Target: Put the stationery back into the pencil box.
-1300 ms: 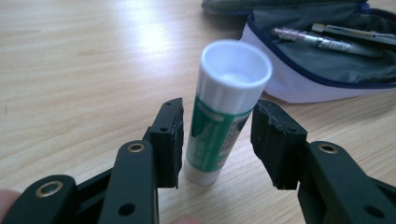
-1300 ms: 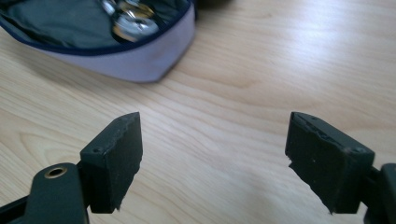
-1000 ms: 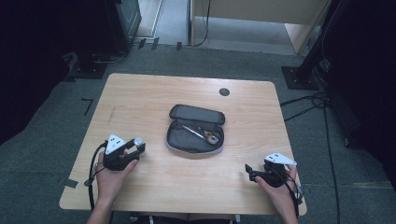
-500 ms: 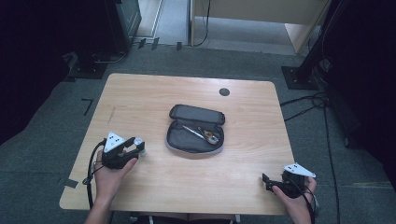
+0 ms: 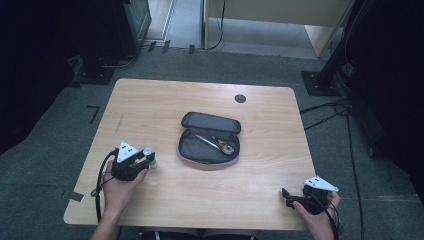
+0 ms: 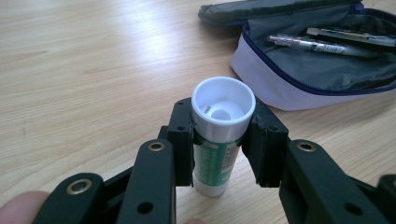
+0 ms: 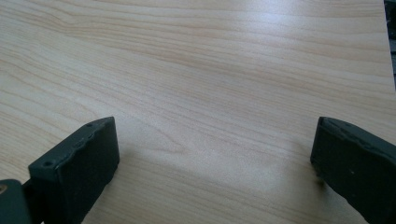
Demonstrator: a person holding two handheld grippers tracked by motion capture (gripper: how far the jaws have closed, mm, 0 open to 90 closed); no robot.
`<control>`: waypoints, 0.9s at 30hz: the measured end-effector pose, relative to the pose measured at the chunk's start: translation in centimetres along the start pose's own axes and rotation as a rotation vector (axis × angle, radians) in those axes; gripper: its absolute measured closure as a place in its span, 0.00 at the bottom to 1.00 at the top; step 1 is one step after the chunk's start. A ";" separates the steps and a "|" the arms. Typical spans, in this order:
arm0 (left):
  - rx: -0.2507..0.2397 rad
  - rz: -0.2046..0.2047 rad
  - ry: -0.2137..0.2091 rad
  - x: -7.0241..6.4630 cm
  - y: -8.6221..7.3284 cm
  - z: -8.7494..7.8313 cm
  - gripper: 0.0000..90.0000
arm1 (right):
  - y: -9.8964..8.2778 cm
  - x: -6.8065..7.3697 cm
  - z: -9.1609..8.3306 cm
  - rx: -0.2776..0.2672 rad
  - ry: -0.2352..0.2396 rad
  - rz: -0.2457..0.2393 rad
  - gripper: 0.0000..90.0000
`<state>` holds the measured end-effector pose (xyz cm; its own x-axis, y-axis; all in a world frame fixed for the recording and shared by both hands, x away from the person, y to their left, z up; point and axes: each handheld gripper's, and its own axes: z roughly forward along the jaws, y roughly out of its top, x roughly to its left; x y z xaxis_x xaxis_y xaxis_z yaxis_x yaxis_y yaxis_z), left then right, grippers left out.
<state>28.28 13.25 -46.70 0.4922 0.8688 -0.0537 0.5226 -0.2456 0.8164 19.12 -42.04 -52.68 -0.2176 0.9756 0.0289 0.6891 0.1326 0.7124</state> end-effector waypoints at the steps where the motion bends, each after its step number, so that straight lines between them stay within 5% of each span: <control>1: -0.003 -0.002 -0.006 0.0 0.1 -0.1 0.74 | 0.0 0.0 0.0 0.000 -0.001 0.000 0.01; 11: -0.061 0.019 -0.069 -1.6 2.7 -0.4 0.74 | 0.0 0.0 0.0 0.000 -0.001 0.000 0.01; 27: -0.115 0.060 -0.155 -5.1 6.1 2.1 0.74 | 0.0 -0.1 0.0 -0.001 -0.005 0.005 0.01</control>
<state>30.42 6.39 -42.61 0.6258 0.7754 -0.0838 0.4108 -0.2363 0.8806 19.12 -42.10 -52.69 -0.2103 0.9772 0.0289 0.6894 0.1273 0.7132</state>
